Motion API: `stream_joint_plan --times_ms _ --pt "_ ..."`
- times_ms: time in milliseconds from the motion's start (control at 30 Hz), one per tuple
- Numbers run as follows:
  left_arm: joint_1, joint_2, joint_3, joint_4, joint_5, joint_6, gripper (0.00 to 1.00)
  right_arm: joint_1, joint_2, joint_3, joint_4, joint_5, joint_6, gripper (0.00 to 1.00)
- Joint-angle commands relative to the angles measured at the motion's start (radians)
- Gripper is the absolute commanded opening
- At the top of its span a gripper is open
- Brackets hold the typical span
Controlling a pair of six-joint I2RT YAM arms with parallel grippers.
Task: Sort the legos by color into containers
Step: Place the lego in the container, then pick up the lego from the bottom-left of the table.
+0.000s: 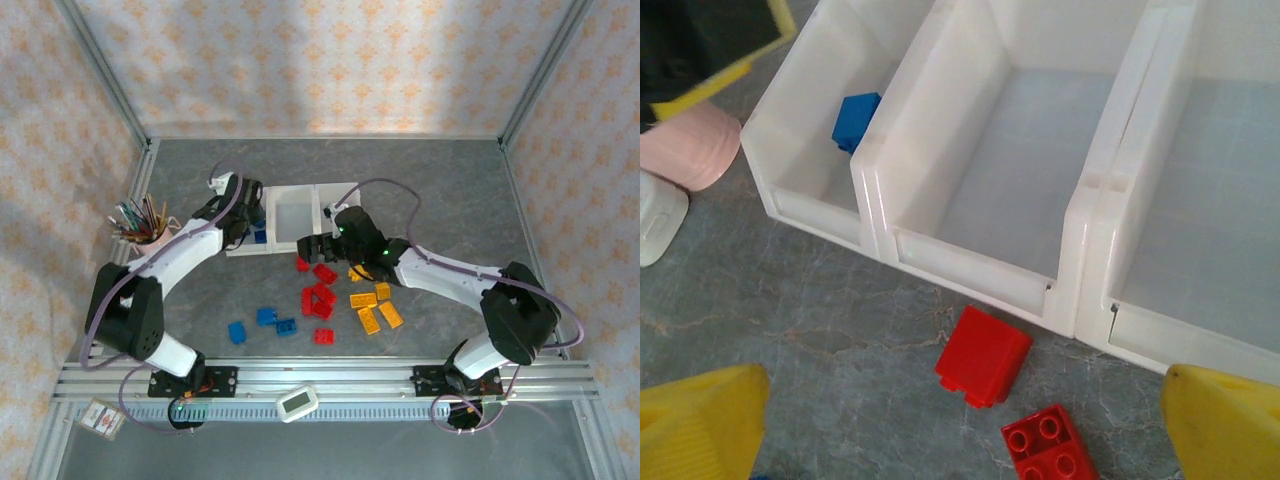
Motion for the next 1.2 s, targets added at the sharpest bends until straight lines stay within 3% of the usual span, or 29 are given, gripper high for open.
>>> stream_joint_plan --times_ms 0,267,533,867,1167 --pt "-0.029 -0.090 -0.061 -0.083 0.018 -0.014 0.55 0.010 -0.031 0.016 -0.044 -0.025 -0.042 1.00" --pt "-0.144 -0.284 -0.215 -0.247 -0.035 -0.134 0.57 0.076 -0.029 -0.015 -0.076 -0.047 -0.069 1.00" --pt "-0.298 -0.412 -0.354 -0.403 -0.044 -0.356 0.61 0.129 -0.040 -0.089 -0.029 -0.063 -0.031 1.00" --pt "-0.492 -0.404 -0.448 -0.472 -0.003 -0.548 0.71 0.165 -0.045 -0.177 0.056 -0.068 0.027 1.00" --pt "-0.565 -0.387 -0.419 -0.595 -0.064 -0.660 0.76 0.166 -0.049 -0.199 0.082 -0.067 0.052 1.00"
